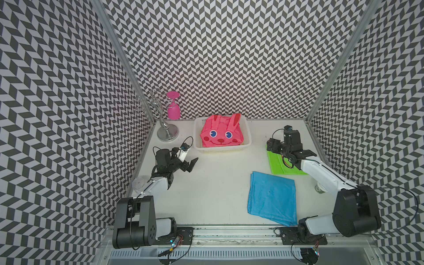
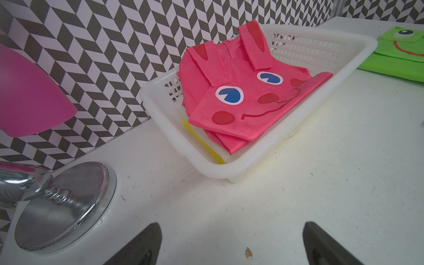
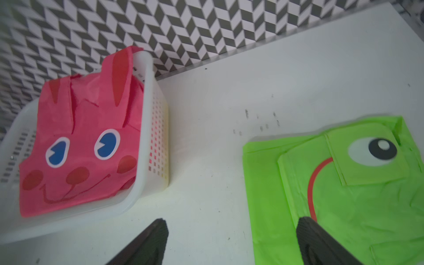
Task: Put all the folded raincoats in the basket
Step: Move the basket to the center of the board, then move the raincoat to the center of the board.
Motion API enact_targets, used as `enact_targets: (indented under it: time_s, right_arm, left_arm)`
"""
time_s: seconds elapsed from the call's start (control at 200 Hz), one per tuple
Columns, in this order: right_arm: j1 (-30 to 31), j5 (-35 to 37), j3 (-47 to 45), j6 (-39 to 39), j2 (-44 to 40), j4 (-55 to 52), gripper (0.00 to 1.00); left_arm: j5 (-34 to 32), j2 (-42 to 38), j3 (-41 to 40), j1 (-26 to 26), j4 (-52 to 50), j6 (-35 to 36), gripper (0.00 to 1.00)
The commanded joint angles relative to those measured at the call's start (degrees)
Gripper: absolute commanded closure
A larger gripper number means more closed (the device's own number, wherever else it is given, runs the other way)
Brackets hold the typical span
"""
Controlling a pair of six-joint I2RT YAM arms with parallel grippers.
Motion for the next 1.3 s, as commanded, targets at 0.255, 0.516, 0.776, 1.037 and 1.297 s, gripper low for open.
enact_targets:
  time_s: [0.255,0.516,0.776,1.037,1.297]
  right_arm:
    - [0.49,-2.26,0.45,-1.96,13.65,-0.38,0.18]
    - [7.38,9.53,7.42,-4.77,22.28,-6.63,0.43]
    - [7.55,7.15,7.63,-6.55,23.32,-6.98,0.68]
    - [9.54,3.01,5.98,-4.98,15.14,-8.82,0.5]
    - [19.37,-1.44,-2.71,5.68,5.38,-14.38,0.34]
  left_arm:
    - [2.33,-0.41,0.78,-0.03,-1.74,0.67,0.0]
    - [2.71,0.12,1.45,-0.08,-3.05,1.03,0.0]
    - [2.94,0.32,1.81,-0.08,-3.79,1.21,0.0]
    - [3.02,0.24,2.11,0.01,-4.92,1.3,0.0]
    - [3.06,0.9,2.75,0.01,-5.5,1.53,0.0]
